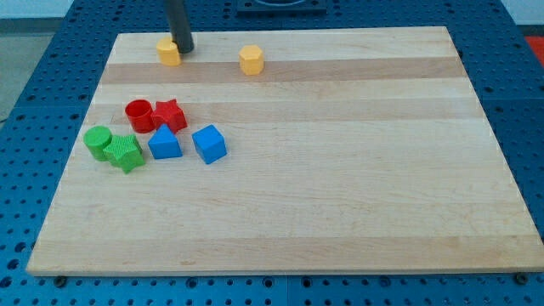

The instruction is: Slide the yellow blocks to the top left of the board

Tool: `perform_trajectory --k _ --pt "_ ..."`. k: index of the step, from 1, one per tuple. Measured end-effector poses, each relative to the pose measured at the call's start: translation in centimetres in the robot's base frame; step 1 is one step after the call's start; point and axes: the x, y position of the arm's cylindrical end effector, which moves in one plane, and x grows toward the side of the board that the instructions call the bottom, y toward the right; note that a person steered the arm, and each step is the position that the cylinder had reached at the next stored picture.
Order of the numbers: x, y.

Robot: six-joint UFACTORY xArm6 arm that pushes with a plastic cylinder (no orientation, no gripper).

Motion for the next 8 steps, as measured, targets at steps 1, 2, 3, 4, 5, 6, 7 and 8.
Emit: perform_trajectory --k 1,2,3,4,5,6,7,8 --pt "0.1 -4.9" --pt "-0.4 -4.1" --pt "-1.7 1.2" --pt "-2.9 6.9" --pt "-2.9 7.1" --pt "-2.9 7.1" --pt "-3.0 10.1" --pt "-3.0 12.8"
